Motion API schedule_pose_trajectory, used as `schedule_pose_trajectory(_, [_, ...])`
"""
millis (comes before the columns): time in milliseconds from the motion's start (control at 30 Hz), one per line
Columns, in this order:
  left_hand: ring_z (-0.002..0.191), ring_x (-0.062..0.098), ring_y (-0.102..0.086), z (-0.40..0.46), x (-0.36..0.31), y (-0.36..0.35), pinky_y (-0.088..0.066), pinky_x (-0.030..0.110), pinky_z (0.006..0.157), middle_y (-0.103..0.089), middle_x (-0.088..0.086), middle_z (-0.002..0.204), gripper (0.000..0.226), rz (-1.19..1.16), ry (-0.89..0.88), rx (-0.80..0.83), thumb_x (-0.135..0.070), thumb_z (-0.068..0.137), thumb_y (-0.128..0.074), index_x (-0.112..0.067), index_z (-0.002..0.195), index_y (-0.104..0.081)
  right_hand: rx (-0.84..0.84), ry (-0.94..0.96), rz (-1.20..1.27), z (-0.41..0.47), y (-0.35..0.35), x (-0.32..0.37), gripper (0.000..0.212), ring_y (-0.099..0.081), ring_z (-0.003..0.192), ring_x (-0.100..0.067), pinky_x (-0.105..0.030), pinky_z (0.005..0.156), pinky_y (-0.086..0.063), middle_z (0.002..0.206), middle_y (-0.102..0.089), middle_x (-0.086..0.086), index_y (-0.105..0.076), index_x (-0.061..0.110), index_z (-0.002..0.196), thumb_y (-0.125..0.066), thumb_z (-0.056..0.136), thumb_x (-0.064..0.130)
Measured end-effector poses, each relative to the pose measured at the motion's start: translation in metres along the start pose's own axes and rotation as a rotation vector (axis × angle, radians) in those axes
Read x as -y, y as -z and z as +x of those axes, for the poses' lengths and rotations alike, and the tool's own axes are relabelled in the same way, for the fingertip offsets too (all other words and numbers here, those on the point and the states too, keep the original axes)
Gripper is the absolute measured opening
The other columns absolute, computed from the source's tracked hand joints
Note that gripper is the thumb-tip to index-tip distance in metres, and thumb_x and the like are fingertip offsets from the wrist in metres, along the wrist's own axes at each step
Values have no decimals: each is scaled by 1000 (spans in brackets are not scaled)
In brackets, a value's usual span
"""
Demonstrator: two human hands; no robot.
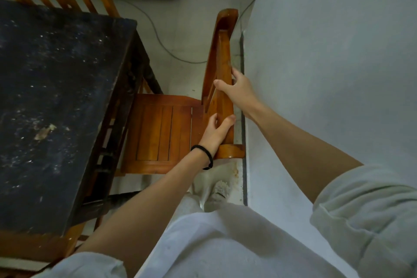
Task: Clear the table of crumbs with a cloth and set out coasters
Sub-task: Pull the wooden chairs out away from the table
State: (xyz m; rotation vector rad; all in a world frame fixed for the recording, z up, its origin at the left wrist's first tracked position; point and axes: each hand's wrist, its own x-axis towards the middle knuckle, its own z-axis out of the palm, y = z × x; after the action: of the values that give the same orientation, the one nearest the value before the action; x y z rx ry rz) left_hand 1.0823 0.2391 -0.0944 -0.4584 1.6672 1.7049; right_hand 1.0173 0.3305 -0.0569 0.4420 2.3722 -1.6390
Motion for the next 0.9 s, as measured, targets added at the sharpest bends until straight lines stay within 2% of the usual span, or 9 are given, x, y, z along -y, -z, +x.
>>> schedule_pose_trajectory(167, [116,28,-54,1,0,6,-49,43,95,-47,9,134,66,18,-19,101,-44,87,-55,-26,141,-20,-17,-24,140,-9,-6,-9,60,-53,118,-25,-44,97,-48,135,-49,-8,-29,15,143,-53,91,34])
schedule_pose_trajectory(267, [117,27,-53,-7,-5,5,-46,47,99,-48,8,135,84,20,-29,103,-58,67,-65,-31,137,-25,-13,-36,147,-8,-7,-9,59,-55,116,-26,-46,97,-48,131,-52,-9,-30,16,142,-54,91,34])
schedule_pose_trajectory(333, [118,27,-53,-4,1,6,-45,49,100,-50,6,134,94,42,-20,97,-67,53,-64,-33,134,-29,-36,-67,145,-5,-12,-7,56,-56,111,-26,-46,94,-49,127,-53,-8,-30,17,141,-53,91,31])
schedule_pose_trajectory(467, [124,26,-47,-5,4,12,-40,48,104,-46,4,138,100,88,-56,92,-72,52,-58,-32,138,-26,-82,-158,121,4,-19,2,57,-58,107,-28,-45,91,-51,125,-54,-10,-31,15,139,-56,90,30])
schedule_pose_trajectory(567, [122,29,-49,-10,7,17,-41,51,103,-47,7,136,96,88,-64,120,-69,53,-57,-34,136,-25,-84,-188,112,4,-23,4,48,-62,95,-25,-35,76,-56,114,-58,-9,-38,13,135,-54,91,23])
schedule_pose_trajectory(667, [118,35,-52,-12,7,23,-43,50,101,-51,12,131,78,51,-91,124,-63,56,-59,-37,123,-28,-91,-182,109,1,-29,6,43,-60,82,-19,-24,63,-51,98,-58,-5,-39,12,133,-49,91,16])
schedule_pose_trajectory(733, [111,32,-55,-11,8,27,-47,43,94,-54,11,122,70,34,-92,148,-58,59,-61,-34,119,-31,-102,-169,125,0,-31,6,43,-59,79,-18,-24,64,-51,95,-58,-4,-39,11,132,-49,91,15])
schedule_pose_trajectory(800, [102,22,-56,-13,12,34,-47,34,83,-55,0,110,70,26,-99,160,-57,59,-62,-32,119,-35,-114,-170,145,-4,-37,5,42,-59,80,-20,-28,68,-53,90,-57,-3,-40,11,131,-50,89,14])
schedule_pose_trajectory(900, [89,10,-56,-16,17,49,-44,26,72,-55,-8,97,60,42,-138,136,-52,63,-62,-28,115,-44,-105,-166,161,-12,-52,6,43,-59,86,-21,-34,77,-53,95,-57,-5,-40,11,129,-51,88,16])
